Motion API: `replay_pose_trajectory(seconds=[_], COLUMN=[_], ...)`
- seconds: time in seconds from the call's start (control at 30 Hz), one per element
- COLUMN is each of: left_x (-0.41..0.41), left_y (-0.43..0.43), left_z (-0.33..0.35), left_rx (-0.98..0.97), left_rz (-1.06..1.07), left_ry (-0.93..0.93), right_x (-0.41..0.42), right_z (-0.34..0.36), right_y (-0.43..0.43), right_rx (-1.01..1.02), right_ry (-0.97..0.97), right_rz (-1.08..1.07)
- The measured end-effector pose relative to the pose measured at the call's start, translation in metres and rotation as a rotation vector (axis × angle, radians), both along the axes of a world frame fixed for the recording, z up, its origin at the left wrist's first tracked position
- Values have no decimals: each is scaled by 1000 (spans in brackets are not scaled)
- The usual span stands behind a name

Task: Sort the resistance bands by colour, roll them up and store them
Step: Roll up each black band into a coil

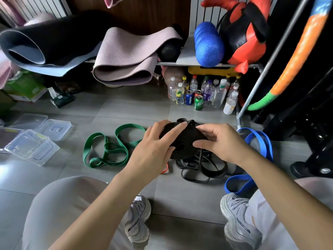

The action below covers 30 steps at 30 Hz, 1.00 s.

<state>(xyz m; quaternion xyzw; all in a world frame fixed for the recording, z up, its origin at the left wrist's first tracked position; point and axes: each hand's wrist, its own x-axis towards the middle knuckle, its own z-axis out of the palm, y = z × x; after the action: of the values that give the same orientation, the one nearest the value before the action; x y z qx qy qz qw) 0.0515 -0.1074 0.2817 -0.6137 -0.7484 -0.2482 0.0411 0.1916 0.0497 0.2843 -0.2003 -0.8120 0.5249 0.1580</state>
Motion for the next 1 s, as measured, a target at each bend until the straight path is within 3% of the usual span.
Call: replay_pose_trajectory(seconds=[0.13, 0.23, 0.33, 0.6, 0.8, 1.0], left_x=[1, 4, 7, 10, 12, 14], left_y=[4, 6, 8, 12, 13, 14], left_z=[0, -1, 0, 9, 12, 10], left_rx=[-32, -24, 64, 286, 375, 382], left_rz=[-1, 15, 30, 110, 126, 118], left_ry=[-69, -266, -462, -782, -1014, -1153], right_x=[0, 0, 1, 1, -2, -9], right_z=[3, 5, 12, 21, 18, 10], right_y=[2, 2, 0, -7, -11, -15], right_rx=[37, -27, -113, -57, -62, -351], right_ry=[-16, 37, 113, 240, 284, 325], right_rz=[-34, -95, -135, -286, -278, -359])
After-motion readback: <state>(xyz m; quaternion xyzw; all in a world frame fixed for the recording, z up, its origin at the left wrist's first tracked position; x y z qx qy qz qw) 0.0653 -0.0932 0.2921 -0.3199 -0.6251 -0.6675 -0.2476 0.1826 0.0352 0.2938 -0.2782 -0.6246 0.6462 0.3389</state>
